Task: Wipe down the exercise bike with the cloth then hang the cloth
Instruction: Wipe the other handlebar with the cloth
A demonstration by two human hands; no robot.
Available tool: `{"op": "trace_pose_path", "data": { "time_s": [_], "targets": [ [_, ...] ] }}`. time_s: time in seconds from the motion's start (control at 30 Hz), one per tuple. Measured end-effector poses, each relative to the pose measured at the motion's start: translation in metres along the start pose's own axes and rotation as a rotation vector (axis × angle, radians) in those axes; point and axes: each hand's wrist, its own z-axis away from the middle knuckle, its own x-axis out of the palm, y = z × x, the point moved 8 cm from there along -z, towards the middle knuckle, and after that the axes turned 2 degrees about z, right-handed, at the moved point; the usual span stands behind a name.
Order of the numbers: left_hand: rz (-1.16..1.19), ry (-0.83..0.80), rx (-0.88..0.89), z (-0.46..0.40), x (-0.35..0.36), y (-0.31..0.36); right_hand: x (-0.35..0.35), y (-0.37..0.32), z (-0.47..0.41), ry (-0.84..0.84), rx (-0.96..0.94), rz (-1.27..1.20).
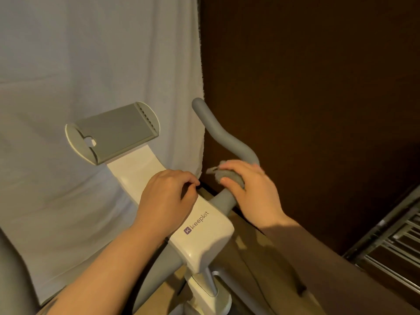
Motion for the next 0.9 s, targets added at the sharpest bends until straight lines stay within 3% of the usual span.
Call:
{"op": "trace_pose_path", "data": {
  "time_s": [0.13,0.27,0.4,0.53,0.7,0.9],
  "targets": [
    [-0.007,0.0,0.0,0.001,-0.001,0.001,-0.001,-0.002,0.01,0.054,0.082,-0.003],
    [-0.01,0.004,0.005,0.0,-0.003,0.002,0.014,-0.027,0.019,-0.177,-0.024,-0.015],
    [0.046,0.01,-0.059,0.004,-0.005,-0.002,-0.002,-0.013,0.011,-0.044,0.118,-0.019],
    [0.04,-0.032,-0.096,0.014,-0.011,-0.007,0.016,-0.059,0.034,-0.157,-0.016,-0.004],
    [0.08,0.017,-0.132,0.062,-0.021,-0.007,0.016,-0.078,0.045,-0.073,-0.066,-0.026],
    [-0.011,0.03,-0.188,0.095,-0.035,-0.016,0.026,-0.09,0.07,-0.133,-0.158,0.063]
  ]
}}
